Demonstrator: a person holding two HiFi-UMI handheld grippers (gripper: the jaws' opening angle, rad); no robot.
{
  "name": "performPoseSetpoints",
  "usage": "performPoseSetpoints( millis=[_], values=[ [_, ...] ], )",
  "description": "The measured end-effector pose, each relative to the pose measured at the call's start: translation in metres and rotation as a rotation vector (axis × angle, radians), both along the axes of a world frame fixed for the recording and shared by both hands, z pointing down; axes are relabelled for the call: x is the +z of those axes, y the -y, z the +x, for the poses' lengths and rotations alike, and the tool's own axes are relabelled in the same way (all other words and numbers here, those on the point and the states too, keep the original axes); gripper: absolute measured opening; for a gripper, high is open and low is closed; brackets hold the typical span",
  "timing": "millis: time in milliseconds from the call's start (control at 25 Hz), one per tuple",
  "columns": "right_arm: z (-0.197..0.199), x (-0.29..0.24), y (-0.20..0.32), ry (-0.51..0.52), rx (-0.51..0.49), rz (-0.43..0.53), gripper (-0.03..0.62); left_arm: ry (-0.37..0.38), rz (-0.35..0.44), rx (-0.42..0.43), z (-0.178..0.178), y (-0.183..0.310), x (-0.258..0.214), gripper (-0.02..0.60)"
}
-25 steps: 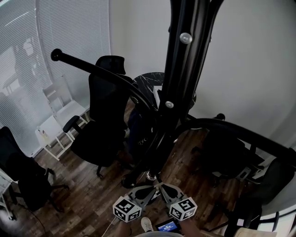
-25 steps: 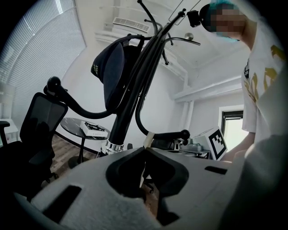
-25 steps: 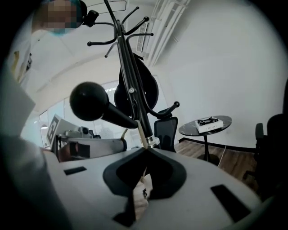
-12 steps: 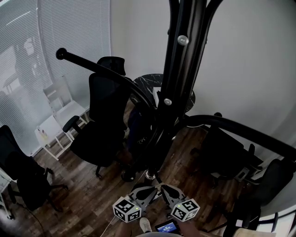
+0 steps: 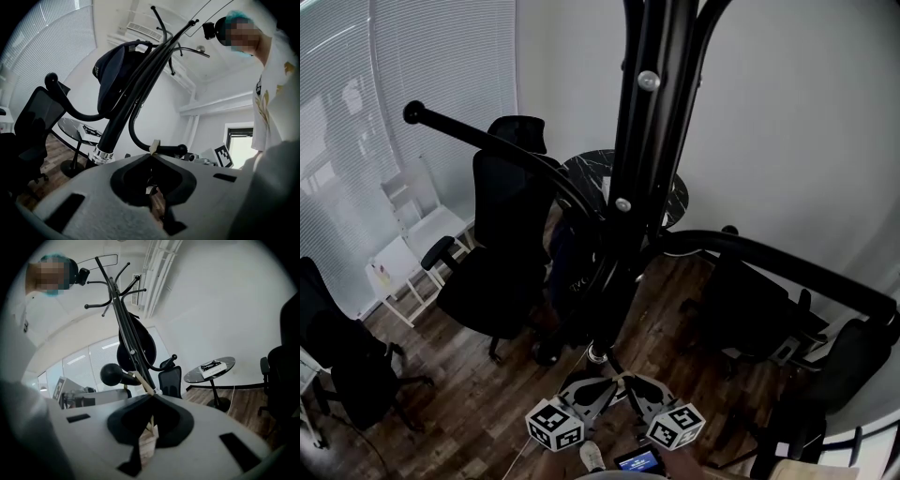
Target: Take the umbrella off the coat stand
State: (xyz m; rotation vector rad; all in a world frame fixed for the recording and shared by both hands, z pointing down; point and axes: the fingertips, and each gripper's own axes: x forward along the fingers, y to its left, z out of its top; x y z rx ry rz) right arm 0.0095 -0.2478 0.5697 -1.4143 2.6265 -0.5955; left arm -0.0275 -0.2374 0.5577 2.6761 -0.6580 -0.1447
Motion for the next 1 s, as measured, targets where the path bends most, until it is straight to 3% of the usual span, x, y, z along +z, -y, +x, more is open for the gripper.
performPoseSetpoints(
  millis=[400,1000],
  values=[
    [0.009,-0.007,-0.006,0.04,0.011,0.022,0.014,-0.043,0.005,0.003,0.007,-0.004,-0.006,0.021],
    [0.015,-0.01,-0.02,0.042,-0.002,0.02,0.014,-0.039,0.014,0.009,0.015,-0.015,-0.01,0.021]
  ],
)
